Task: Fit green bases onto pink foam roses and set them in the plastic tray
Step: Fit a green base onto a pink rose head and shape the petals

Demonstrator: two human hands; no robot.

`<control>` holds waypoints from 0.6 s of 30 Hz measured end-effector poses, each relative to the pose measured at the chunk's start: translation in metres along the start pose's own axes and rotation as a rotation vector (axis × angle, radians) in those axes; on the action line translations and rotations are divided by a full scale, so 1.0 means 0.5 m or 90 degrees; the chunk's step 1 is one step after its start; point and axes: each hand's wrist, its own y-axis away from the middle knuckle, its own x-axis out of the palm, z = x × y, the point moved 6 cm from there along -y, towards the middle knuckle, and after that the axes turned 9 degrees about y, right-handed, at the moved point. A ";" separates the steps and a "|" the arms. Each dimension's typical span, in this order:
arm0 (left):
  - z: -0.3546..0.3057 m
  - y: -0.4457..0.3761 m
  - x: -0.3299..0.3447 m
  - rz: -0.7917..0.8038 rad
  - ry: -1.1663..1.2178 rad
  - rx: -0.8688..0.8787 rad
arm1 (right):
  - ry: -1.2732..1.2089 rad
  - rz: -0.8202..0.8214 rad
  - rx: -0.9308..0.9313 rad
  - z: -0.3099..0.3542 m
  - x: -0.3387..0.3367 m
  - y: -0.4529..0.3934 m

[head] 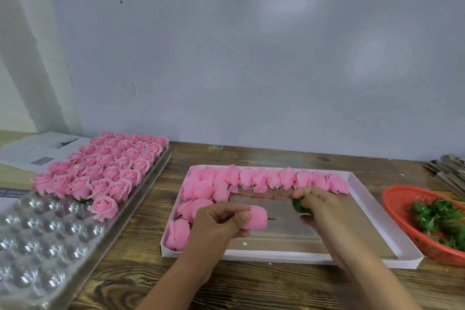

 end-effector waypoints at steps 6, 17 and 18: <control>0.001 -0.001 0.000 0.001 -0.002 0.004 | 0.010 -0.048 -0.072 -0.022 0.006 0.013; 0.000 0.002 0.004 0.008 -0.011 0.013 | -0.026 -0.072 -0.035 -0.055 0.031 0.032; -0.002 0.002 0.006 0.010 -0.012 0.018 | 0.038 -0.087 -0.047 -0.056 0.034 0.033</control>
